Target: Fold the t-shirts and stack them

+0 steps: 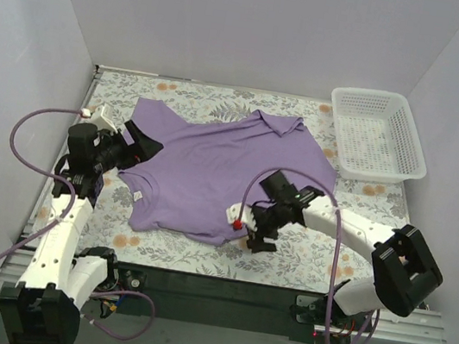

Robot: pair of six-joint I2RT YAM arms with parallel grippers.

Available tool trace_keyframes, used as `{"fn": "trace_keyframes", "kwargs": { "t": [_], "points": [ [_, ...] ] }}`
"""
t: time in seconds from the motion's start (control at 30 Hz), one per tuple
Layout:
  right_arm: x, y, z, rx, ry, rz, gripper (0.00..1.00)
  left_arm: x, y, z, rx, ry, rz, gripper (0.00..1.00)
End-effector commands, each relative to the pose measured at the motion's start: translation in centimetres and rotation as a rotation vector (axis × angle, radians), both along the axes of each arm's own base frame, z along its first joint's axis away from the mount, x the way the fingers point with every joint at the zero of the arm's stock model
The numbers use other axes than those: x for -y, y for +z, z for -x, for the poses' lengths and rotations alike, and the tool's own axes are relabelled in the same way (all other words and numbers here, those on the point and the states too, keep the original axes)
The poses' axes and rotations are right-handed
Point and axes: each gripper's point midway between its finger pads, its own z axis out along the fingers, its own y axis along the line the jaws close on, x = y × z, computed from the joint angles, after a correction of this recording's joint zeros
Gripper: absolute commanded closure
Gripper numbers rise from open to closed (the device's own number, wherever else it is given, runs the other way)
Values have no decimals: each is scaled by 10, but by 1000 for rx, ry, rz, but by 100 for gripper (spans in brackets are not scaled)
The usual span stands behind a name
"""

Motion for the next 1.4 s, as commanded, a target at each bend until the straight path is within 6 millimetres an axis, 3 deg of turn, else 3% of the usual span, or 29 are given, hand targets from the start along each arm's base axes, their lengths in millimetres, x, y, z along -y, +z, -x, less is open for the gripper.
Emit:
{"fn": "trace_keyframes", "kwargs": {
  "t": [0.0,0.07,0.17,0.33,0.43,0.53,0.57,0.63,0.7,0.8,0.87,0.9,0.93,0.97,1.0,1.07,1.1,1.2,1.23,1.3,1.33,1.37],
  "points": [
    [-36,5,10,142,34,-4,20,14,-7,32,-59,-49,60,20],
    [-58,11,10,157,36,-8,21,12,-9,43,-68,-25,57,20],
    [-75,-9,5,204,26,82,21,5,-12,50,-87,31,47,20],
    [-99,-27,20,211,62,115,25,-9,-11,56,-125,133,29,20],
    [-104,-39,33,167,101,143,39,-19,-8,55,-147,199,23,21],
    [-101,-41,51,95,154,167,77,-27,-5,54,-166,256,14,21],
    [-102,-30,56,88,179,136,98,-28,-5,54,-169,266,7,21],
    [-97,-7,86,-12,290,75,99,-27,-3,54,-172,265,7,22],
    [-106,39,110,-96,366,-59,99,-22,-2,55,-171,241,15,22],
    [-113,85,124,-151,402,-146,99,-17,-2,54,-169,210,32,22],
    [-115,85,122,-160,387,-134,96,-14,-4,54,-166,192,29,21],
    [-114,81,121,-160,386,-121,90,-14,-4,54,-164,187,30,21],
    [-110,71,123,-175,387,-97,80,-12,-5,54,-169,179,31,19],
    [-107,62,124,-186,393,-74,60,-13,-7,54,-171,179,31,19],
    [-102,57,124,-183,394,-52,53,-13,-10,54,-177,180,30,18],
    [-92,53,113,-122,365,-26,45,-14,-14,51,-185,184,21,17],
    [-87,54,97,-77,322,-18,43,-15,-17,50,-191,185,17,16],
    [-61,73,15,-59,21,-85,39,-12,-26,44,-208,160,17,16],
    [-36,75,-32,-31,-144,-90,39,-10,-29,39,-205,146,24,16],
    [-5,68,-91,59,-386,-63,39,1,-30,38,-193,77,45,17],
    [23,64,-121,80,-512,-48,39,5,-32,35,-176,43,52,18],
    [35,53,-135,81,-561,-19,40,9,-32,35,-169,19,56,19]
  ]
}}
